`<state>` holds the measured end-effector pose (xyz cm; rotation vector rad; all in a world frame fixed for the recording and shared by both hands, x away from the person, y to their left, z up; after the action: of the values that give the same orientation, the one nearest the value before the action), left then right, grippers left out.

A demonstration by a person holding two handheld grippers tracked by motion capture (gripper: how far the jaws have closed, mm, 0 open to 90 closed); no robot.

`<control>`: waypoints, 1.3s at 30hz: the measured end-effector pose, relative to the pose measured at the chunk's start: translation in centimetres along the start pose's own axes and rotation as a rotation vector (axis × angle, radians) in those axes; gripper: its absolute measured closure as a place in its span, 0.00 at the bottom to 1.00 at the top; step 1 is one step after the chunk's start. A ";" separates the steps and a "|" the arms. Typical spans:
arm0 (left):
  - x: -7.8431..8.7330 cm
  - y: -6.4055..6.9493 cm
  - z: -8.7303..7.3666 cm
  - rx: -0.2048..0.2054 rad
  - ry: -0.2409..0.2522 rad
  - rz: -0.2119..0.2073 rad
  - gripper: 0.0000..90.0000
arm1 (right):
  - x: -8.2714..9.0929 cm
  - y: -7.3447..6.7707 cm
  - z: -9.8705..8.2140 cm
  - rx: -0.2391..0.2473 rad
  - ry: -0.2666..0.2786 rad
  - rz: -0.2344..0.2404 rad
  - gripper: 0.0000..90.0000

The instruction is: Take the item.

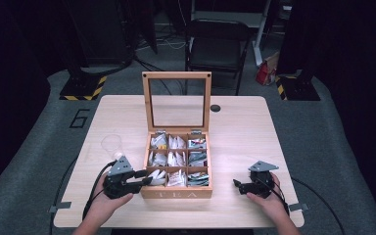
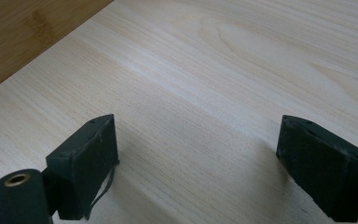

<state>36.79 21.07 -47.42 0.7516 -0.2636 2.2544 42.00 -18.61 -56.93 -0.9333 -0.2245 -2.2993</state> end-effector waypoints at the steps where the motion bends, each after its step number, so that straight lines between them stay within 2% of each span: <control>1: 0.0 0.0 0.0 -0.003 -0.005 -0.005 0.71 | 0.0 0.0 0.0 0.000 0.000 0.000 0.13; 11: -0.9 0.3 -0.4 -0.008 -0.020 -0.025 0.77 | 0.0 0.0 0.0 0.000 0.000 0.000 0.13; 18: -1.2 0.2 -0.7 -0.004 -0.025 -0.023 0.81 | 0.0 0.0 0.0 0.000 0.000 0.000 0.13; 25: -1.6 -0.1 -1.2 0.001 -0.041 -0.040 0.86 | 0.0 0.0 0.0 0.000 0.000 0.000 0.13; 33: -1.7 0.0 -1.2 0.000 -0.042 -0.049 0.97 | 0.0 0.0 0.0 0.000 0.000 0.000 0.13; 39: -1.7 0.1 -0.9 -0.013 -0.033 -0.047 0.99 | 0.0 0.0 0.0 0.000 0.000 0.000 0.13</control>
<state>37.31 20.30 -49.13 0.7810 -0.2732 2.1959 42.00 -18.62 -56.93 -0.9338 -0.2243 -2.2991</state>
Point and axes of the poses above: each handheld gripper's, and its own axes: x roughly backward along the jaws, z roughly out of its top, y roughly to its right, the point moved 6 cm from there along -x, roughly forward along the jaws, and after that the axes turned 6 degrees about z, right-handed, at the moved point
